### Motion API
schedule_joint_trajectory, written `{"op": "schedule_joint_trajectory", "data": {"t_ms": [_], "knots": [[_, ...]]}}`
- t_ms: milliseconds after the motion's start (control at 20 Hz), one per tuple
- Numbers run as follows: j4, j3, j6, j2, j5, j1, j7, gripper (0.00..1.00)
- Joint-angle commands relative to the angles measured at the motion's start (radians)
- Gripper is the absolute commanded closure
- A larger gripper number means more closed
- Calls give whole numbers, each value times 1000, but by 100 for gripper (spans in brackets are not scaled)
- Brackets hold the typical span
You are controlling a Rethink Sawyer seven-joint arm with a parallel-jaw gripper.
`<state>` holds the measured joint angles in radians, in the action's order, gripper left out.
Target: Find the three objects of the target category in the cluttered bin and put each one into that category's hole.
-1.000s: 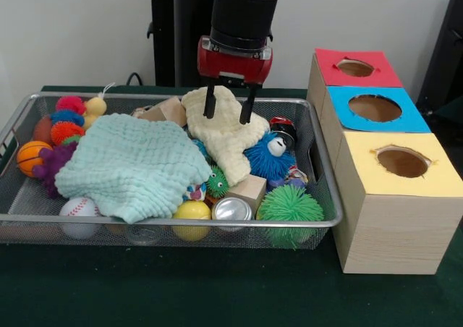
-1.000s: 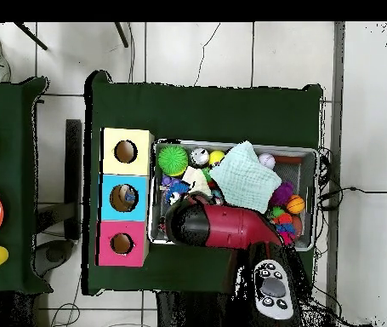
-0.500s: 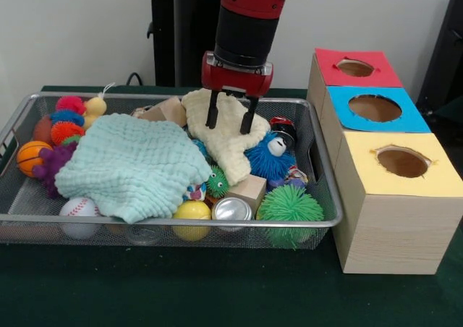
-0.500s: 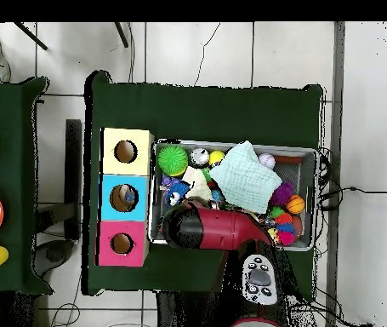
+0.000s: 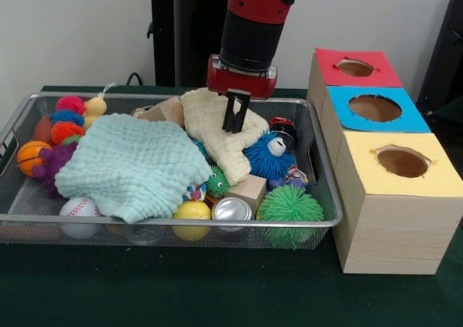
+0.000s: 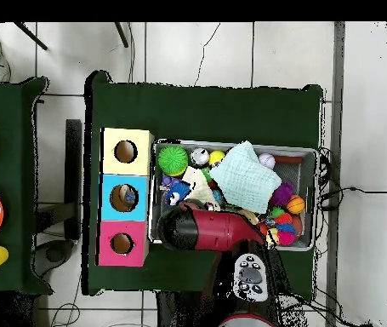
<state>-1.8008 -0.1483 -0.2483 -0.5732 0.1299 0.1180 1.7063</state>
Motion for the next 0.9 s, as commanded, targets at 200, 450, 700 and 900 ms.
{"op": "schedule_joint_trajectory", "data": {"t_ms": [200, 450, 700, 900], "knots": [[-5, 19, 40, 29, -59, -8, 218, 100], [-15, 8, -11, -13, -66, -9, 205, 100], [8, 12, 17, 26, -51, 0, 179, 0], [-18, 36, 62, 6, -59, 16, 194, 0]]}}
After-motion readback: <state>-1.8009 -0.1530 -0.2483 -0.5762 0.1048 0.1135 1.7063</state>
